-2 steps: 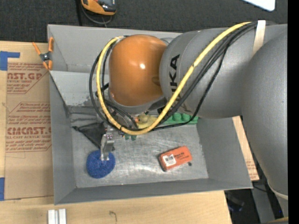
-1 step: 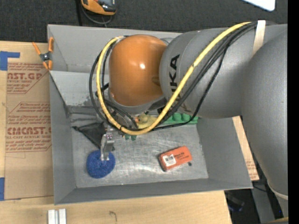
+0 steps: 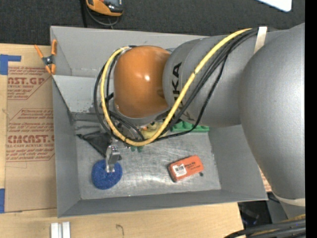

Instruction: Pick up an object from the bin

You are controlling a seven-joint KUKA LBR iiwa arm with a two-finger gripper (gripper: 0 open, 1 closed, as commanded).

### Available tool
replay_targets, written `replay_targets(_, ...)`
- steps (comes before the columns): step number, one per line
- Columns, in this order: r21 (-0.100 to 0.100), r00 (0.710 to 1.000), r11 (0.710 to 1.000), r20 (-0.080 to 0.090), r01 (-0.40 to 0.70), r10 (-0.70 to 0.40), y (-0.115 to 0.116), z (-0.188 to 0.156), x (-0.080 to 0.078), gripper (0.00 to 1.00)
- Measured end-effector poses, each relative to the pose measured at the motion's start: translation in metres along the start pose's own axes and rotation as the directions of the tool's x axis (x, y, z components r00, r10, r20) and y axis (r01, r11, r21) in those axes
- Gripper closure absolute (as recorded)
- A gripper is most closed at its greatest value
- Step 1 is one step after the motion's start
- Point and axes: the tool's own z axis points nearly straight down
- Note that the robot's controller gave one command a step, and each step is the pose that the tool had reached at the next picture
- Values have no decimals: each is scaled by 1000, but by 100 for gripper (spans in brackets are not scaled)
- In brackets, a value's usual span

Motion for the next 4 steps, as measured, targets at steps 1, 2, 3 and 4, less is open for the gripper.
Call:
replay_targets(1,5,1000,1000,-15,12,-12,-5,44,1,0)
replay_targets(2,3,1000,1000,-10,19,-19,0,81,39,0)
replay_targets(3,3,997,997,-10,-82,82,7,113,36,0)
replay_targets(4,0,999,999,-5,-48,48,8,122,31,0)
